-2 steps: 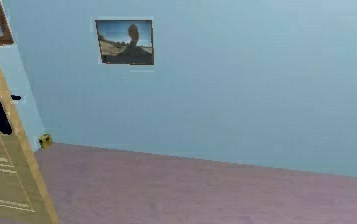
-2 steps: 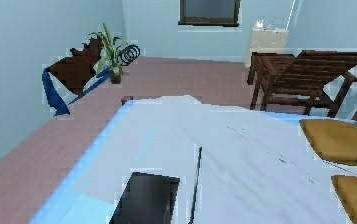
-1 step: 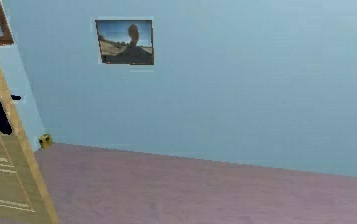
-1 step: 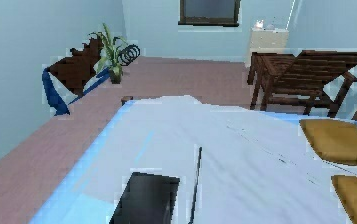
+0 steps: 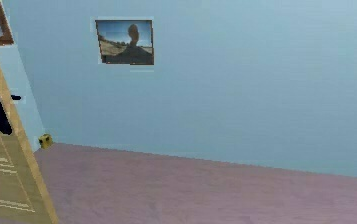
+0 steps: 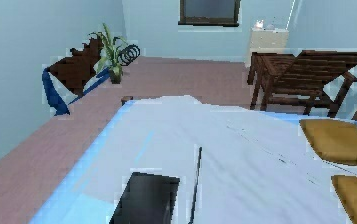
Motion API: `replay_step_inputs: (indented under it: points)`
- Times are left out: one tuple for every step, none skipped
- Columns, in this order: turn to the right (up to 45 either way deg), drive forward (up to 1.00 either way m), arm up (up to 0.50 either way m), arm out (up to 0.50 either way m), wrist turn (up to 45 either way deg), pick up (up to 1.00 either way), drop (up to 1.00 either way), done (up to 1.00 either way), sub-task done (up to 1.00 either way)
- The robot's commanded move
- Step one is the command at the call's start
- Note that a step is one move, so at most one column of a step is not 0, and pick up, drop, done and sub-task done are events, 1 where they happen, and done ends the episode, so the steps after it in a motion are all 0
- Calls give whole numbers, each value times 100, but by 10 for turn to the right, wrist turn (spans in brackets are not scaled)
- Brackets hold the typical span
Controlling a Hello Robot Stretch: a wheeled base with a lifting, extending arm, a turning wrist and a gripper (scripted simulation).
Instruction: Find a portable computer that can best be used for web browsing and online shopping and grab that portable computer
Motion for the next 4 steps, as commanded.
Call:
replay_step_inputs:
  points:
    - [0, 0, 0, 8, 0, 0, 0, 0, 0]
    - [0, 0, 0, 0, 450, 0, 0, 0, 0]
    - [0, 0, 0, 0, 450, 0, 0, 0, 0]
    - [0, 0, 0, 0, 450, 0, 0, 0, 0]
